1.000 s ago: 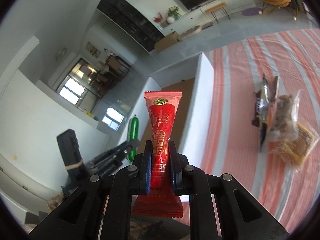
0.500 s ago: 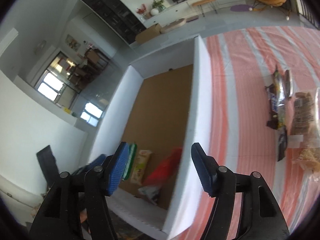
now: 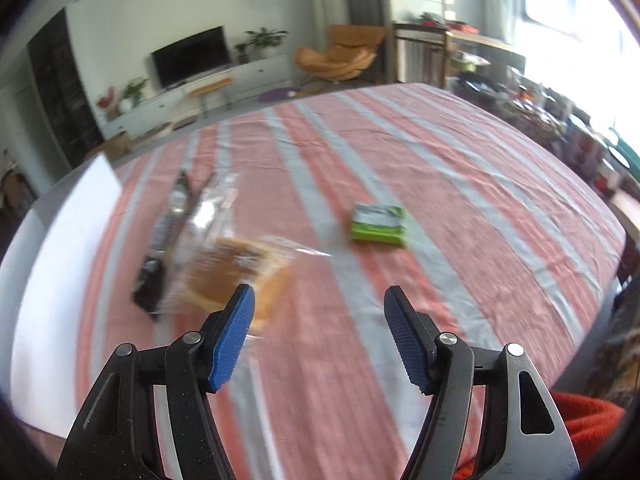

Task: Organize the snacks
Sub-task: 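Move both grippers back over the remaining snacks on the table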

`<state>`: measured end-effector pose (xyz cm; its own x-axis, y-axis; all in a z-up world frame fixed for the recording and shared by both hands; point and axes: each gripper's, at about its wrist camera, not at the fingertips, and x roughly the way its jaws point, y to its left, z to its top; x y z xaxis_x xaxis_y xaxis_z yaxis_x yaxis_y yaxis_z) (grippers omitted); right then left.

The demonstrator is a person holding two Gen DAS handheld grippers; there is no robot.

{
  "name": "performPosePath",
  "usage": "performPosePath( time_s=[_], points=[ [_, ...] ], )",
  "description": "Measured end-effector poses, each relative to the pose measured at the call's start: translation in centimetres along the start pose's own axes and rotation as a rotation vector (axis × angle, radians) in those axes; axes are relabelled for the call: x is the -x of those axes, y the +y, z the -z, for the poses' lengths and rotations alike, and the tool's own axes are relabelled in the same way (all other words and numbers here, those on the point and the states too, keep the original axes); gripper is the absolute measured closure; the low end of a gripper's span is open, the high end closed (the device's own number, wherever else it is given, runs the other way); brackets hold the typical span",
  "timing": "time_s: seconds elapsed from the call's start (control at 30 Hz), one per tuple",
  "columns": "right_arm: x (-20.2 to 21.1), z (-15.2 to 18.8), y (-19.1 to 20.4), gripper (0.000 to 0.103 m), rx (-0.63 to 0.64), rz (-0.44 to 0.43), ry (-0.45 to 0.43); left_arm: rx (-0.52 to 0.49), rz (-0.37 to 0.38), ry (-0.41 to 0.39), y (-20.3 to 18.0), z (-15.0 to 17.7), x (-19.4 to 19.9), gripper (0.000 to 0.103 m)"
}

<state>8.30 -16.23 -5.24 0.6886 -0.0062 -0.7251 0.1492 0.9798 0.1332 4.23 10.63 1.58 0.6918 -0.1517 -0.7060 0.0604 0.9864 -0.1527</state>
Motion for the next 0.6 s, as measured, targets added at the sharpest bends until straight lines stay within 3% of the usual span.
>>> performPosePath(
  time_s=[0.1, 0.17, 0.3, 0.6],
  points=[
    [-1.3, 0.8, -4.1, 0.033, -0.133, 0.040, 0.028, -0.056, 0.066, 0.053, -4.7, 0.3, -2.5, 0.008],
    [-1.2, 0.9, -5.9, 0.032, -0.239, -0.004, 0.045, -0.093, 0.062, 0.085, -7.2, 0.7, -4.6, 0.008],
    [-0.7, 1.2, -5.8, 0.032, -0.238, -0.001, 0.030, -0.141, 0.022, 0.142, -10.2, 2.2, -8.8, 0.008],
    [-2.3, 2.0, -6.4, 0.032, -0.294, 0.006, 0.078, -0.078, -0.077, 0.201, -7.2, 4.0, -15.1, 0.008]
  ],
)
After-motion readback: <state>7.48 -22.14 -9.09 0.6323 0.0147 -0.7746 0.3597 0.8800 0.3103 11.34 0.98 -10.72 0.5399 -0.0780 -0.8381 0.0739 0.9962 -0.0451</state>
